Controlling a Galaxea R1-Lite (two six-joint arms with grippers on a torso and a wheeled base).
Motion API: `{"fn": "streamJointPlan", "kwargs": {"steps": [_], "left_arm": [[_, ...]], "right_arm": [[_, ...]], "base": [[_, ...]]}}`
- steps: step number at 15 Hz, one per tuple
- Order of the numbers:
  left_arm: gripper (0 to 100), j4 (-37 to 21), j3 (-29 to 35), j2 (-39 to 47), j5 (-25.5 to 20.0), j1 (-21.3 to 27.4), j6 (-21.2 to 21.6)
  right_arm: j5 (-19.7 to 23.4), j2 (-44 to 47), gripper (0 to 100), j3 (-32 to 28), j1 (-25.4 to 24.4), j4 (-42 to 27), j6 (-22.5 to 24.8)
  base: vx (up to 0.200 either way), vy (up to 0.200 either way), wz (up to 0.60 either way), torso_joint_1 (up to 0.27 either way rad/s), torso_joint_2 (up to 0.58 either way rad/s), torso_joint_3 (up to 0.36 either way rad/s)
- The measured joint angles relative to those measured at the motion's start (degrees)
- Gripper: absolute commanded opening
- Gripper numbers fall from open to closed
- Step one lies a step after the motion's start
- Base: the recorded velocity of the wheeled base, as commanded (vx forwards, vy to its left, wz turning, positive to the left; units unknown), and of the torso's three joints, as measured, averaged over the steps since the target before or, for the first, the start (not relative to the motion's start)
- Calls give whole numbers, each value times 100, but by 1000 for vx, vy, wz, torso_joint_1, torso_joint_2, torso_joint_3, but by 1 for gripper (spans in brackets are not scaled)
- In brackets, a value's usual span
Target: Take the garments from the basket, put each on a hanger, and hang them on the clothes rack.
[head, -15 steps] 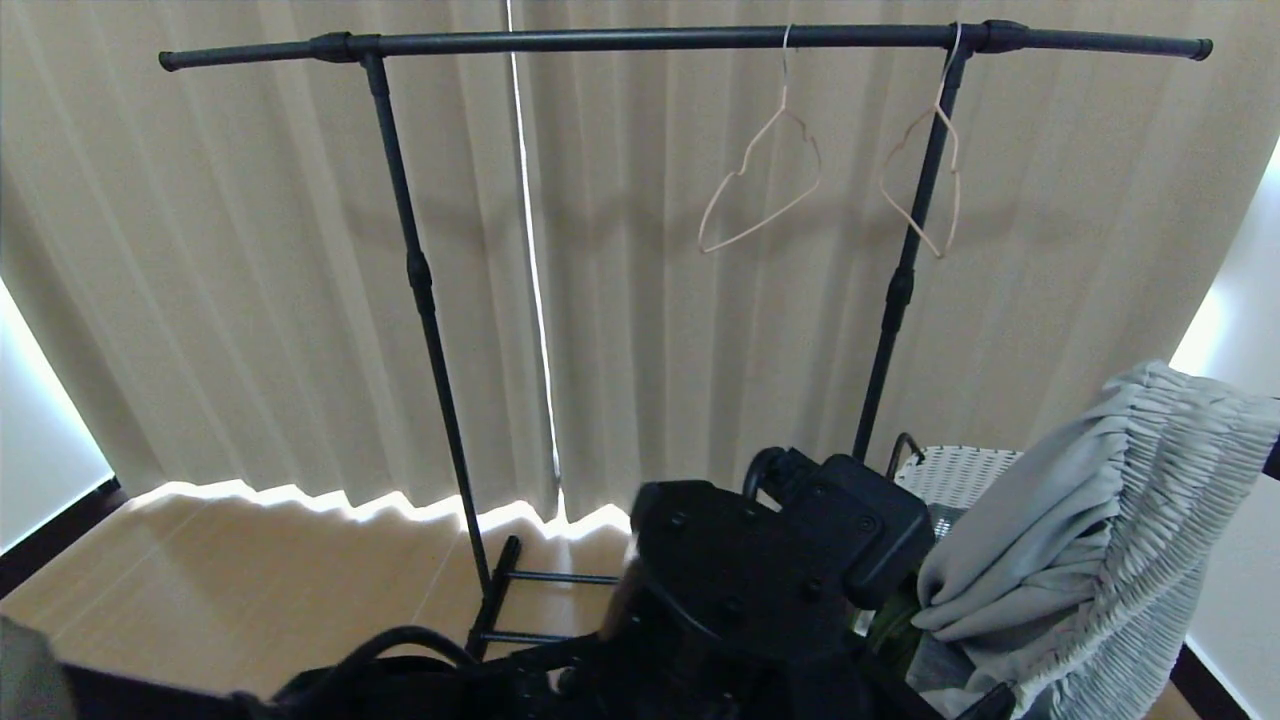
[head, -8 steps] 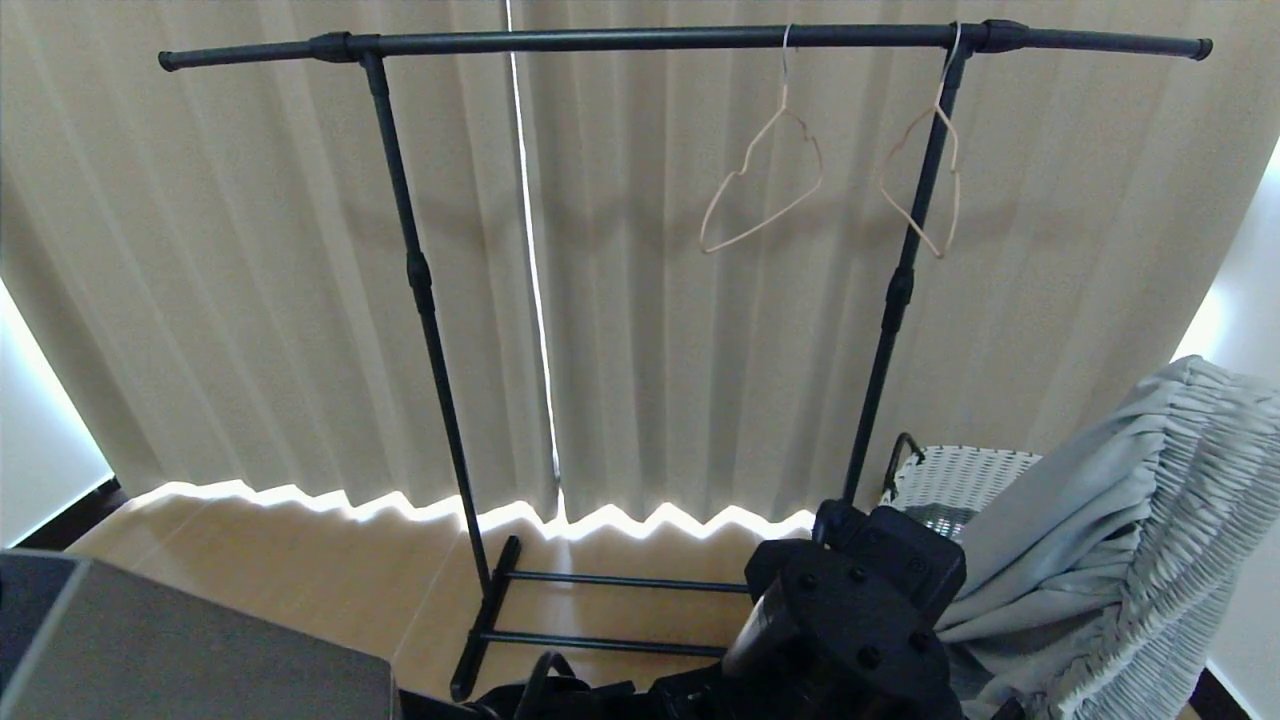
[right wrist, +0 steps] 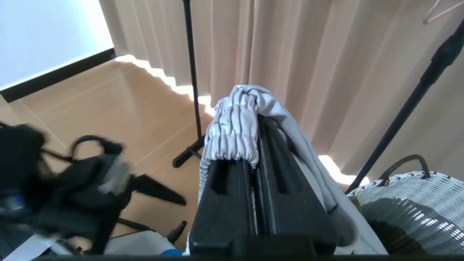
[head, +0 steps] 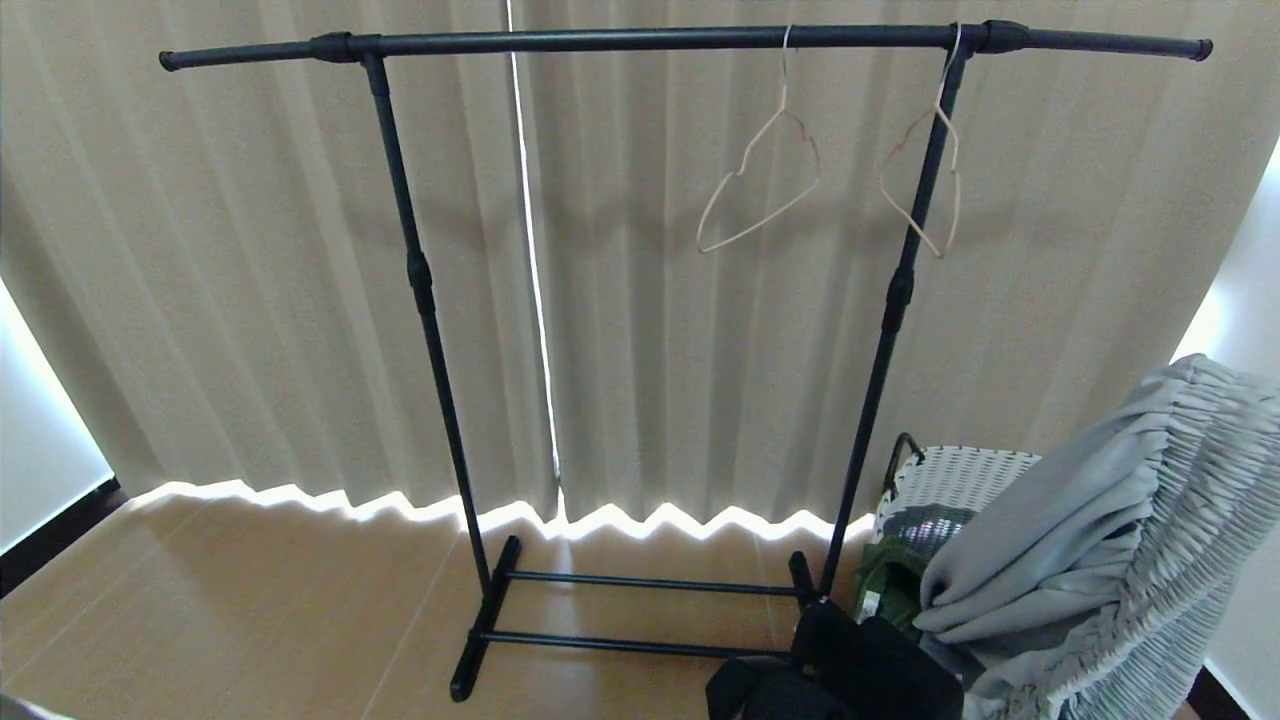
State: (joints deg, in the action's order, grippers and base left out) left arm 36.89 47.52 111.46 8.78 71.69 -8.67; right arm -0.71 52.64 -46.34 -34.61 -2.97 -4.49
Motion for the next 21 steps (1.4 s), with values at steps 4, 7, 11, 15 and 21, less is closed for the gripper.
{"fn": "streamJointPlan", "kwargs": {"steps": [4,7,11,15,21], "left_arm": [[100,455,276,148,46,5,-17],[100,740,518,555,288,-234,-13],[100,742,394,822,778,-435,139],[0,751,190,822,780,-441,154],[0,1404,-1257,-274,739,-182,809]], "right_arm": [[60,11,0,-35,0,7,0],[119,0,0,-44,-28,9,2],[124,-2,0,-35,-34,2,6],[124,13,0,-16,-34,-4,11],[212,358,0,26,-119,2,4]], "base": [[0,0,0,0,0,0],[0,0,0,0,0,0],[0,0,0,0,0,0],[0,0,0,0,0,0],[0,0,0,0,0,0]]}}
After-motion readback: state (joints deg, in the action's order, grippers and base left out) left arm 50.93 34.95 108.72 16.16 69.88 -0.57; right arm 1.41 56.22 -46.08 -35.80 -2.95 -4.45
